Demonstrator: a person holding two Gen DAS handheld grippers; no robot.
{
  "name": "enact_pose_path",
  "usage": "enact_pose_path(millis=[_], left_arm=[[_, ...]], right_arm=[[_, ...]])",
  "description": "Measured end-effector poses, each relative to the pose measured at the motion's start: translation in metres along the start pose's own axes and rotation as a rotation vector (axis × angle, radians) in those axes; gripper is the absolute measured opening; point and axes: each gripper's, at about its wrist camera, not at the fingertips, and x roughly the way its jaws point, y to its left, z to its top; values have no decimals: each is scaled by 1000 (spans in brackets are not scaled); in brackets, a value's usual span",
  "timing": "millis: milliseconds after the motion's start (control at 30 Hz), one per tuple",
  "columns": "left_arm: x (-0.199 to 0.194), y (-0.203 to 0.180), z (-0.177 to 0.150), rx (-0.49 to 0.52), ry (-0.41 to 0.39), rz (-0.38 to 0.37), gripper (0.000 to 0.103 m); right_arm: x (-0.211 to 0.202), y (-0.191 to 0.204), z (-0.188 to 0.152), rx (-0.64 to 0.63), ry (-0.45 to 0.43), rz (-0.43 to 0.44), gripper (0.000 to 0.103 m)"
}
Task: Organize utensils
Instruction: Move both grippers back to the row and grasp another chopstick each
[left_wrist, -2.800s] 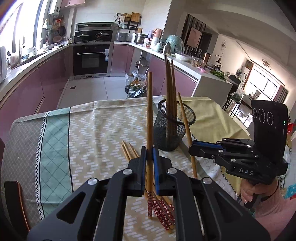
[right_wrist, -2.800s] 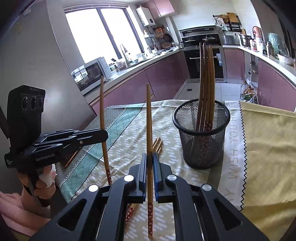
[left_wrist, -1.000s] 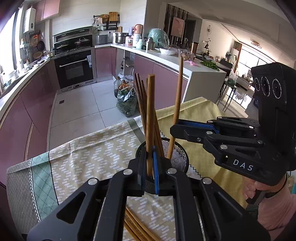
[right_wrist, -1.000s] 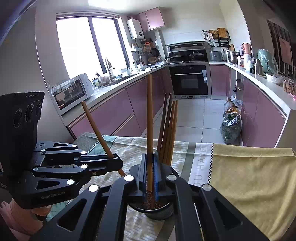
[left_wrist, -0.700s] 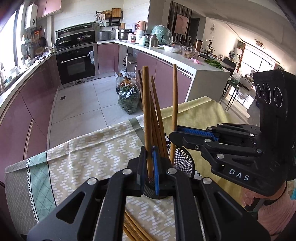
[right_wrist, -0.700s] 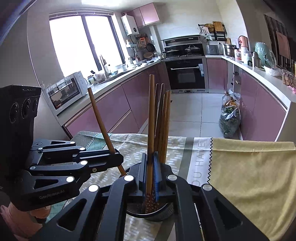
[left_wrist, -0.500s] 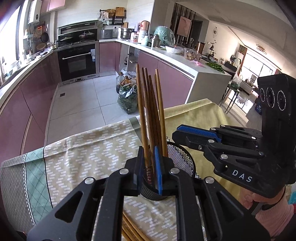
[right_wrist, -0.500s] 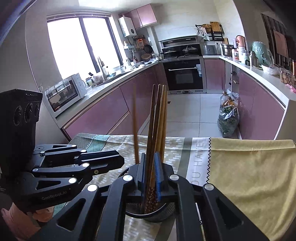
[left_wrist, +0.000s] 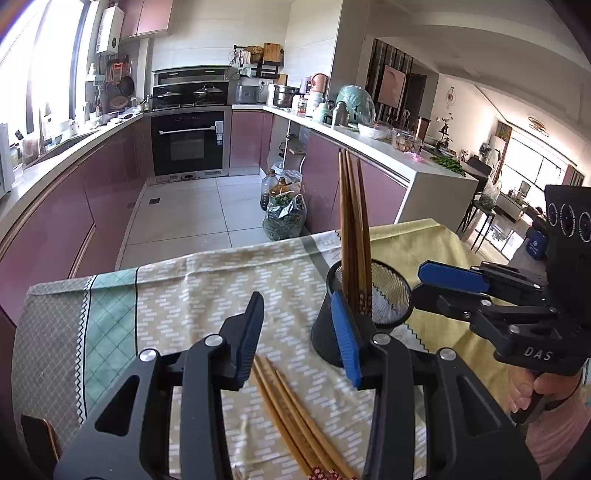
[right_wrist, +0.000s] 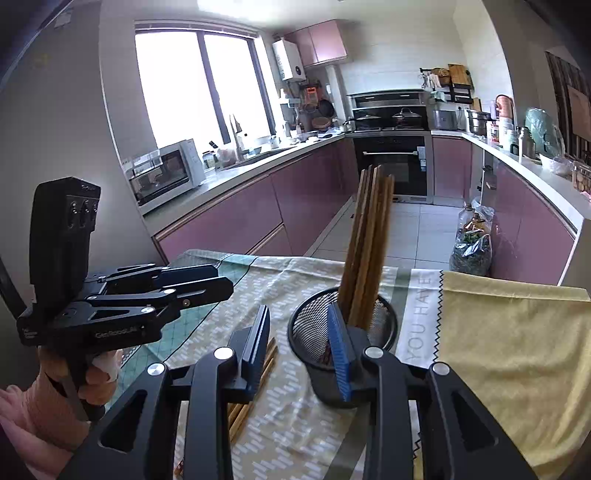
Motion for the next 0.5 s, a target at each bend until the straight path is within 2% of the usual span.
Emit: enact_pose_path(millis=[67,133,300,400,500], left_arm=[[-2,4,-15,4,14,28,39],[-1,10,-29,0,45,24,40],[12,20,-68,-18,134,62,40],[22,25,-90,-37,196,55,40],[27,26,-104,-36,226,58,40]], right_arm=[[2,10,-9,-18,25,26,33],[7,20,-19,-32,52,38,34],[30,28,-44,0,143,77,36],[45,31,-61,19,206,73,36],[52,31,-73,36,241,77,36]])
